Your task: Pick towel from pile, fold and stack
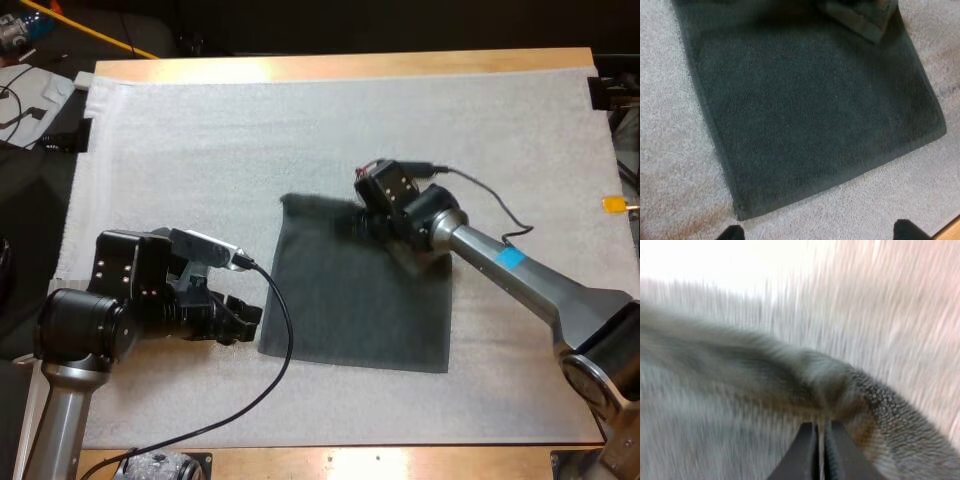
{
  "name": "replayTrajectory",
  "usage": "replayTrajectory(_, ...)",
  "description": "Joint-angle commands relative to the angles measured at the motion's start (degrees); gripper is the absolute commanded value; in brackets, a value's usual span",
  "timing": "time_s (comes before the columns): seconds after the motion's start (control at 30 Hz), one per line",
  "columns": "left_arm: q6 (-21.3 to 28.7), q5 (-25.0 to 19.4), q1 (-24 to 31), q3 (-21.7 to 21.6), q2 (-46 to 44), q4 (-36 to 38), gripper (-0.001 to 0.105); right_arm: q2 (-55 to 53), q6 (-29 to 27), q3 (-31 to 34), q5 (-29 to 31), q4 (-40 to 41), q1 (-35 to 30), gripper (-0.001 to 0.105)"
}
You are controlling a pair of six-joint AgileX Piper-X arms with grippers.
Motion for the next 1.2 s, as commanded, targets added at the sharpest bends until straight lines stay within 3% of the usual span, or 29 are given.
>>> replayTrajectory(0.0, -0.09, 0.49, -0.12, -0.19, -0.05, 0.5, 0.058, 0.06, 0.46, -3.09, 4.04, -1.59, -1.49, 0.0)
replayTrajectory(0.17, -0.08, 0.66, -0.14, -0.18, 0.01, 0.52, 0.058, -0.6, -0.54, -6.24, 8.55, -2.89, -3.42, 0.0)
replayTrajectory(0.33, 0.11, 0.55, -0.07, -0.11, -0.29, 0.35, 0.058, -0.99, 1.02, -5.44, 12.15, -5.0, -3.89, 0.0)
replayTrajectory(0.53, 0.14, 0.6, -0.11, -0.09, -0.16, 0.28, 0.058, -4.79, -1.16, -5.58, 13.43, -2.12, -3.96, 0.0)
replayTrajectory(0.73, 0.28, 0.66, -0.15, -0.05, -0.18, 0.28, 0.058, -8.46, -4.77, -5.45, 8.8, 5.86, -3.11, 0.0)
replayTrajectory(1.0, 0.2, 0.67, -0.19, -0.08, -0.4, 0.05, 0.058, -8.64, -9.0, -5.1, -4.87, 14.75, -0.13, 0.0)
replayTrajectory(1.07, -0.06, 0.79, -0.18, -0.14, -0.14, 0.4, 0.058, -8.45, -8.32, -4.68, -0.65, 13.67, -0.78, 0.001)
replayTrajectory(1.17, -0.02, 1.18, -0.19, -0.11, -0.25, 0.24, 0.058, -8.24, -9.6, -2.04, -1.96, 16.5, -0.48, 0.0)
